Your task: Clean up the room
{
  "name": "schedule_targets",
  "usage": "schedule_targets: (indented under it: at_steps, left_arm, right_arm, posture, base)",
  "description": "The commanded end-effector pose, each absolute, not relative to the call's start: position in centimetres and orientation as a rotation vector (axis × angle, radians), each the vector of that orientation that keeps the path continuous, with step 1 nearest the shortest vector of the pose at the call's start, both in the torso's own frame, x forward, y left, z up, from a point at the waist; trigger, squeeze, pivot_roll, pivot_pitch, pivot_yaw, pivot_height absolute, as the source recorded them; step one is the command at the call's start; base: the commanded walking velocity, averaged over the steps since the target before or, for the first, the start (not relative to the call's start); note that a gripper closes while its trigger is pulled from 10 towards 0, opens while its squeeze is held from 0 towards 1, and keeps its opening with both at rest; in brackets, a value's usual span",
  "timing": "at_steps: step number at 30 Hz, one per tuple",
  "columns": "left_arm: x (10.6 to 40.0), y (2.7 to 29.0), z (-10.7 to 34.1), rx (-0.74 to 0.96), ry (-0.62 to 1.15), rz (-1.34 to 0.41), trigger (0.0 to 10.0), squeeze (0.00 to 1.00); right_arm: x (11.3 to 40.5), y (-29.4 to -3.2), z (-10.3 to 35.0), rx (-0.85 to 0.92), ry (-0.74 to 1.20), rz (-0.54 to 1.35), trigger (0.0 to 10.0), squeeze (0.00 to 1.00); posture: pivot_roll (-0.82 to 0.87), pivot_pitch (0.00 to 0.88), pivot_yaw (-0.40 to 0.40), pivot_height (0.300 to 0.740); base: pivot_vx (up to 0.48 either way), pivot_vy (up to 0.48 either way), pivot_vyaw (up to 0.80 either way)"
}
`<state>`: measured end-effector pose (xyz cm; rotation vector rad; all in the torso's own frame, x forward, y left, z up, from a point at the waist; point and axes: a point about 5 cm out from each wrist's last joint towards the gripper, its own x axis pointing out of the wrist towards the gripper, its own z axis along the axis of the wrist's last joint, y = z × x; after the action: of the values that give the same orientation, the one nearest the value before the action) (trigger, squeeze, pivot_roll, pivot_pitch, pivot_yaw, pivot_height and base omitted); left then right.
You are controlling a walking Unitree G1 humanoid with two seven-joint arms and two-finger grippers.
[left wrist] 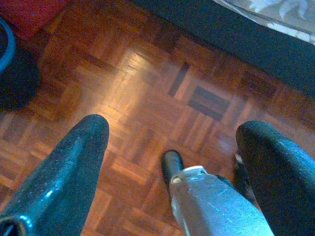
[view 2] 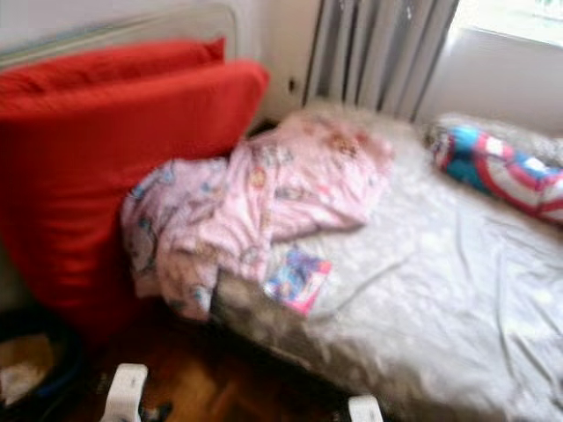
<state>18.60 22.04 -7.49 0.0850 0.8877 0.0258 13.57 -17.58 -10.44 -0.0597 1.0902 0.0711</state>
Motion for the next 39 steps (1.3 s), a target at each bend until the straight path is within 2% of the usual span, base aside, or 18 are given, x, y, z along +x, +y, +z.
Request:
schedule_targets:
  at_steps: [1, 4, 12, 21, 30, 39]
  left_arm:
    - [18.61, 21.41, -7.65, 0.075, 0.899, 0.011, 10.0, 0.00]
    - [18.59, 21.41, -7.66, 0.075, 0.900, 0.011, 10.0, 0.00]
    - [18.58, 21.46, -7.65, 0.078, 0.900, 0.008, 10.0, 0.00]
    - [18.63, 21.46, -7.63, 0.078, 0.899, 0.007, 10.0, 0.00]
    - [18.63, 21.45, -7.63, 0.078, 0.900, 0.004, 10.0, 0.00]
    - [18.68, 21.48, -7.60, 0.081, 0.900, 0.000, 10.0, 0.00]
  right_arm:
    - [13.79, -18.51, -10.26, -0.070, 1.079, 0.046, 10.0, 0.00]
    - [13.76, -18.51, -10.27, -0.068, 1.082, 0.045, 10.0, 0.00]
    - [13.72, -18.42, -10.30, -0.064, 1.083, 0.049, 10.0, 0.00]
    - [13.77, -18.48, -10.28, -0.067, 1.081, 0.040, 10.0, 0.00]
    - [13.74, -18.48, -10.29, -0.059, 1.081, 0.035, 10.0, 0.00]
    - [13.40, -18.34, -10.37, 0.195, 1.030, -0.170, 10.0, 0.00]
  posture:
    - [-0.01, 0.000, -0.060, 0.740]
    - [-0.01, 0.000, -0.059, 0.740]
    - [-0.01, 0.000, -0.057, 0.740]
    - [-0.01, 0.000, -0.057, 0.740]
    - [-0.01, 0.000, -0.054, 0.740]
    - [-0.02, 0.000, -0.052, 0.740]
  base:
    - [0.000, -0.304, 0.00]
    - [0.000, -0.304, 0.00]
    - [0.000, -0.304, -0.70]
    - [0.000, -0.304, 0.00]
    - [0.000, -0.304, -0.70]
    - [0.000, -0.304, -0.64]
